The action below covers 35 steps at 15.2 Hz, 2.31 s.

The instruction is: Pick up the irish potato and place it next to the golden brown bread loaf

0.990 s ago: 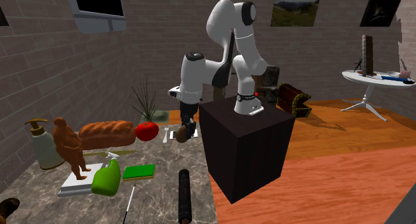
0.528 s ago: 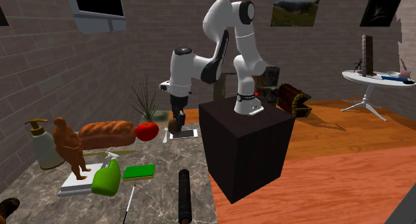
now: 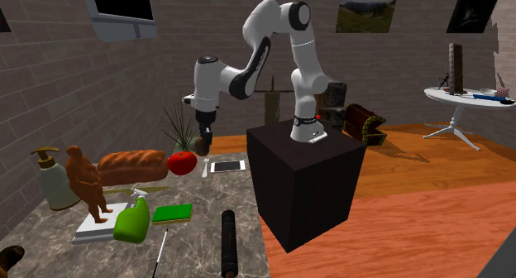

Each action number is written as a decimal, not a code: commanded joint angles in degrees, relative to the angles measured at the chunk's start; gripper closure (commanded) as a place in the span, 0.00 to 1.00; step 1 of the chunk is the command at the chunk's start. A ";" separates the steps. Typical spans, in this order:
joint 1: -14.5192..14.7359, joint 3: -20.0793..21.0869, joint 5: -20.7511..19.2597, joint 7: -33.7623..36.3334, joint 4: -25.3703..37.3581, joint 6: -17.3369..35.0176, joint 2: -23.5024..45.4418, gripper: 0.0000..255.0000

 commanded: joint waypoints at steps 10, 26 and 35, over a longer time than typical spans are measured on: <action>-9.39 -3.93 1.97 -15.34 6.17 0.44 4.45 1.00; -18.64 -7.26 4.01 -31.72 25.63 -4.10 17.76 1.00; -18.00 -8.32 2.57 -30.49 25.01 0.59 21.88 1.00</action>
